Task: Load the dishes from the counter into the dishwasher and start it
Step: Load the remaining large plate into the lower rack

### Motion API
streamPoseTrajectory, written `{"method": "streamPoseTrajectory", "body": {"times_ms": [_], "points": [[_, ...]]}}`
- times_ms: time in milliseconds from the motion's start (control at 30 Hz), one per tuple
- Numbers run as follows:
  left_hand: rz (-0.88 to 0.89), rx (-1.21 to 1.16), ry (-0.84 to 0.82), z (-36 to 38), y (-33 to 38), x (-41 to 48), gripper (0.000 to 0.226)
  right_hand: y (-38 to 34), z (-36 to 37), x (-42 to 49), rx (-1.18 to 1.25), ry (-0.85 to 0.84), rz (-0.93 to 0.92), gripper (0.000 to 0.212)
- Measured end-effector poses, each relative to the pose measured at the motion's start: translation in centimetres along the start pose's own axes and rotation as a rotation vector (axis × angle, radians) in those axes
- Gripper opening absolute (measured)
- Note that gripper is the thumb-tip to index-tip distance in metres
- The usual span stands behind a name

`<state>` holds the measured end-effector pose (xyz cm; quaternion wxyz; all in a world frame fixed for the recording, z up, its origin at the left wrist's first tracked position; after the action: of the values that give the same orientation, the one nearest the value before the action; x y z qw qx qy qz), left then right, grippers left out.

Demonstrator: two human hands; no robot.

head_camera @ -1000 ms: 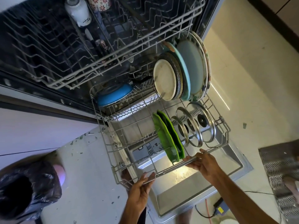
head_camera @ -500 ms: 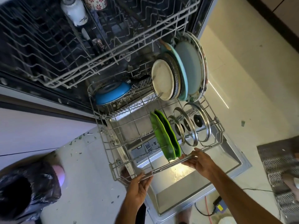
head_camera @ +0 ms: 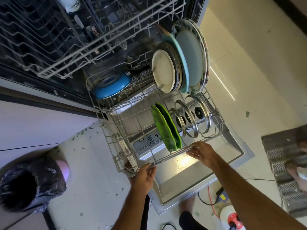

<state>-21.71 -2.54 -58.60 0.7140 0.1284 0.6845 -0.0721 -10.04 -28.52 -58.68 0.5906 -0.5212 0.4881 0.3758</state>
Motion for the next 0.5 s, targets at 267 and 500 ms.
{"method": "streamPoseTrajectory", "body": {"times_ms": [267,500], "points": [[-0.03,0.286,-0.026,3.8,-1.9,-3.5,0.013,-2.6,-1.9,-3.7,-0.184,0.304,-0.085,0.028],[-0.073,0.662,-0.034,7.1,-1.2,-5.2,0.013,-13.4,-1.0,-12.5,-0.4,0.777,-0.487,0.025]]}}
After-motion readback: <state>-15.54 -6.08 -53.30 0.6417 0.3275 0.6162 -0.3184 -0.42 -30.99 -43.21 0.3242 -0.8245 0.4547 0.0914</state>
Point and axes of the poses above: each hand's wrist, its own x-axis towards the middle knuckle, its own z-axis out of the palm, y = z × x, the point moved 10 cm from there along x, towards the middle knuckle, and after that the axes turned 12 degrees about -x, right-handed, at the moved point
